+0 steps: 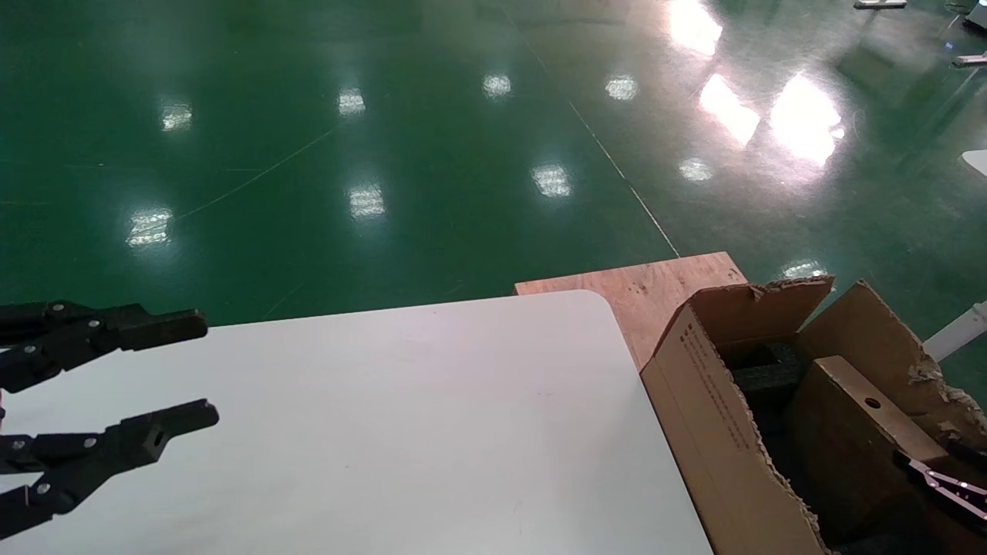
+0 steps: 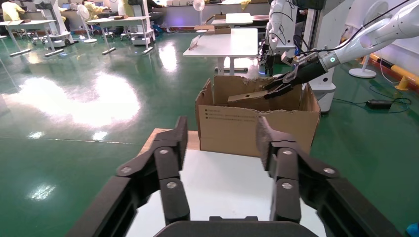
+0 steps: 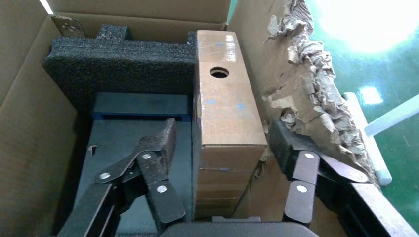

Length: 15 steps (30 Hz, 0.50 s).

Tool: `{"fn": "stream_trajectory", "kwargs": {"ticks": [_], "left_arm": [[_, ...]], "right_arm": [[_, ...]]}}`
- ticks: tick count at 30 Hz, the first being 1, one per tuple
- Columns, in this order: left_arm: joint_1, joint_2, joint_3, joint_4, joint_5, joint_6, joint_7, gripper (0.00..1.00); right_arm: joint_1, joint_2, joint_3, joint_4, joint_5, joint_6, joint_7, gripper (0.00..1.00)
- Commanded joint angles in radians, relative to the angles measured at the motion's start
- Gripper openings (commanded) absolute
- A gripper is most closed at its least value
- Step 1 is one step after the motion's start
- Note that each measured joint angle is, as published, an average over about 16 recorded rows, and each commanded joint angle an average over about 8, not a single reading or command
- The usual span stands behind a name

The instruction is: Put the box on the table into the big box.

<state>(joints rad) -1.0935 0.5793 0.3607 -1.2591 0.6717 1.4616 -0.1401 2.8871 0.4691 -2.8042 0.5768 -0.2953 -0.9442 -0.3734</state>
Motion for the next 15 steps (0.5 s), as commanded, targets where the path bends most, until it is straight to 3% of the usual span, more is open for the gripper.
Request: {"fn": "stream_trajectory", "kwargs": {"ticks": [1, 15], "left_arm": [[0.000, 0.000, 0.000, 0.000, 0.000, 0.000, 0.000, 1.00], [0.000, 0.000, 0.000, 0.000, 0.000, 0.000, 0.000, 1.00]], "right_arm": [[0.000, 0.000, 0.000, 0.000, 0.001, -0.001, 0.000, 1.00], [-0.038, -0.030, 0.034, 0.065, 0.018, -0.015, -0.004, 1.00]]}}
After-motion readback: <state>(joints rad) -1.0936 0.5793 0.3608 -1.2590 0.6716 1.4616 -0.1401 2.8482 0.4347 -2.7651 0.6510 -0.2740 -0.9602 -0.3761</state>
